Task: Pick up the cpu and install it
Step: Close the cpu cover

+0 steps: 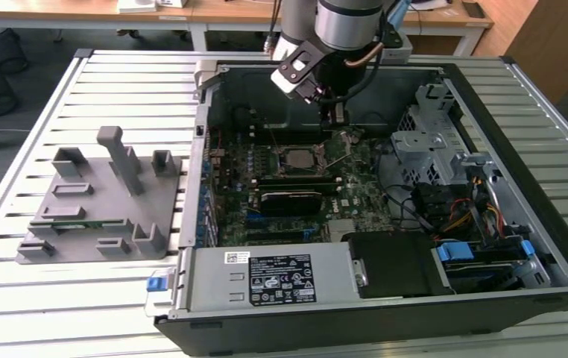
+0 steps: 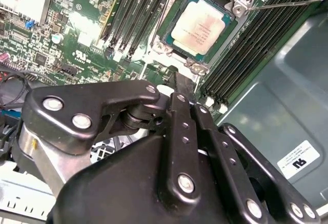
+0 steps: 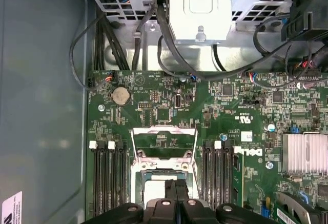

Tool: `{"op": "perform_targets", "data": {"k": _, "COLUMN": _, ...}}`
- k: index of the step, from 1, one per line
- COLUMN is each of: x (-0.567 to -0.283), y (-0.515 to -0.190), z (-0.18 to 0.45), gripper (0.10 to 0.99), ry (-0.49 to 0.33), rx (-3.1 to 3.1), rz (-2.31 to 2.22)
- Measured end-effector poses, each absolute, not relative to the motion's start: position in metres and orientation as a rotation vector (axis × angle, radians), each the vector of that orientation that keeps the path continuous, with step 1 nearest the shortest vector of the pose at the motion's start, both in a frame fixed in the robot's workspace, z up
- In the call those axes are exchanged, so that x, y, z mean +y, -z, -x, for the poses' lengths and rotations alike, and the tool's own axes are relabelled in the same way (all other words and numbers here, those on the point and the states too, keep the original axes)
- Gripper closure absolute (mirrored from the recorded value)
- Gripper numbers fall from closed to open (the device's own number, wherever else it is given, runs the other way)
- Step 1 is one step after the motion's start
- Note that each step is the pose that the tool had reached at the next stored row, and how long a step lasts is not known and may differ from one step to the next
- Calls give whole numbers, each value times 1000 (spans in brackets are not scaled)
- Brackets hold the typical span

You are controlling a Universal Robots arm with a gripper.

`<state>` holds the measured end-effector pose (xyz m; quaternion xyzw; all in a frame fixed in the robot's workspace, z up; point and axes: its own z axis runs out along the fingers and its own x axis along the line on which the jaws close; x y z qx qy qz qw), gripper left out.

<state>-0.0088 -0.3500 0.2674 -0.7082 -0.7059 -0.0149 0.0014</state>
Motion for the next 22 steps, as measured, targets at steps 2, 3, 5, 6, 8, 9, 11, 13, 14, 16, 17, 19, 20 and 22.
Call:
{"op": "perform_targets", "data": {"k": 2, "x": -350, "y": -267, "z": 9, "gripper": 980, "ry": 47, "rx": -2216, "rz": 2223}}
{"op": "perform_targets", "data": {"k": 3, "x": -350, "y": -267, "z": 8, "gripper": 980, "ry": 47, "rx": -2216, "rz": 2222}}
{"op": "perform_targets", "data": {"k": 5, "x": -350, "y": -267, "z": 6, "gripper": 980, "ry": 47, "rx": -2216, "rz": 2223}}
{"op": "perform_targets", "data": {"k": 6, "x": -350, "y": -267, "z": 5, "gripper": 980, "ry": 47, "rx": -2216, "rz": 2223}}
{"op": "perform_targets", "data": {"k": 8, "x": -350, "y": -267, "z": 2, "gripper": 980, "ry": 47, "rx": -2216, "rz": 2222}}
{"op": "perform_targets", "data": {"k": 9, "x": -350, "y": -267, "z": 0, "gripper": 980, "ry": 47, "rx": -2216, "rz": 2222}}
{"op": "perform_targets", "data": {"k": 11, "x": -350, "y": -267, "z": -2, "gripper": 980, "ry": 47, "rx": -2217, "rz": 2221}}
{"op": "perform_targets", "data": {"k": 13, "x": -350, "y": -267, "z": -5, "gripper": 980, "ry": 47, "rx": -2218, "rz": 2220}}
{"op": "perform_targets", "data": {"k": 14, "x": -350, "y": -266, "z": -6, "gripper": 980, "ry": 47, "rx": -2219, "rz": 2220}}
{"op": "perform_targets", "data": {"k": 16, "x": -350, "y": -266, "z": -9, "gripper": 980, "ry": 47, "rx": -2220, "rz": 2218}}
{"op": "perform_targets", "data": {"k": 17, "x": -350, "y": -265, "z": -10, "gripper": 980, "ry": 47, "rx": -2223, "rz": 2215}}
{"op": "perform_targets", "data": {"k": 19, "x": -350, "y": -265, "z": -12, "gripper": 980, "ry": 47, "rx": -2238, "rz": 2199}}
{"op": "perform_targets", "data": {"k": 20, "x": -350, "y": -265, "z": -12, "gripper": 980, "ry": 47, "rx": -2245, "rz": 2193}}
{"op": "perform_targets", "data": {"k": 22, "x": -350, "y": -264, "z": -15, "gripper": 980, "ry": 47, "rx": -2249, "rz": 2188}}
